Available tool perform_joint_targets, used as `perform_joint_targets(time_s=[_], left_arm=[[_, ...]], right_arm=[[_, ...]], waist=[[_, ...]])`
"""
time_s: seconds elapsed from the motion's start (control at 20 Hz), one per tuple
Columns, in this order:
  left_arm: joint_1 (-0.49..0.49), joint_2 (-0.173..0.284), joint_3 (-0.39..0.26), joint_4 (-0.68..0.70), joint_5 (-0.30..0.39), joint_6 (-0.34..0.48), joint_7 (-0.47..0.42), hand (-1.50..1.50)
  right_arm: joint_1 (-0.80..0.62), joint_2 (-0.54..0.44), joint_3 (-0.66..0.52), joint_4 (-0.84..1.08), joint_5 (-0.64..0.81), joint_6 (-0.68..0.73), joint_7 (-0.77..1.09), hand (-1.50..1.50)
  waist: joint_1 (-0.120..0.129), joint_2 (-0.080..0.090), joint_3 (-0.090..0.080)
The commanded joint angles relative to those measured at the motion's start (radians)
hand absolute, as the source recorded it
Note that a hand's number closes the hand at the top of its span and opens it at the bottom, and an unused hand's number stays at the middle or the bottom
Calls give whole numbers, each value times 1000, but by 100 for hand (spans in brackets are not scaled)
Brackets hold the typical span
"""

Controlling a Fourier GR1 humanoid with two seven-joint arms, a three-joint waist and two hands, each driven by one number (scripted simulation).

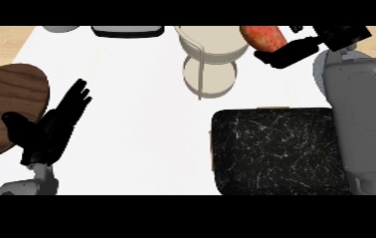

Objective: Pick the sweet potato from the tray and place it in the tiered basket

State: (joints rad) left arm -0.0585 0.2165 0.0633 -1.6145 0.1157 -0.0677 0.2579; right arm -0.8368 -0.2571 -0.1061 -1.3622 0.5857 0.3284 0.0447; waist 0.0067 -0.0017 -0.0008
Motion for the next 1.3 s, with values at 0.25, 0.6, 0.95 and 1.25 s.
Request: perform_joint_targets(time_s=[0.25,0.6,0.95,1.25], left_arm=[[26,-21,-5,-28,-23,-3,0,0],[-56,16,65,95,6,-49,-34,0],[-13,-17,26,-52,-20,-11,47,0],[-78,-4,50,48,-16,-29,32,0]], right_arm=[[-84,110,78,73,67,-53,138,150],[-143,134,77,224,94,-95,120,150],[-134,191,123,327,199,-253,83,150],[-180,218,109,434,251,-413,15,150]], waist=[[1,1,1],[1,4,0],[6,3,1],[4,5,1]])
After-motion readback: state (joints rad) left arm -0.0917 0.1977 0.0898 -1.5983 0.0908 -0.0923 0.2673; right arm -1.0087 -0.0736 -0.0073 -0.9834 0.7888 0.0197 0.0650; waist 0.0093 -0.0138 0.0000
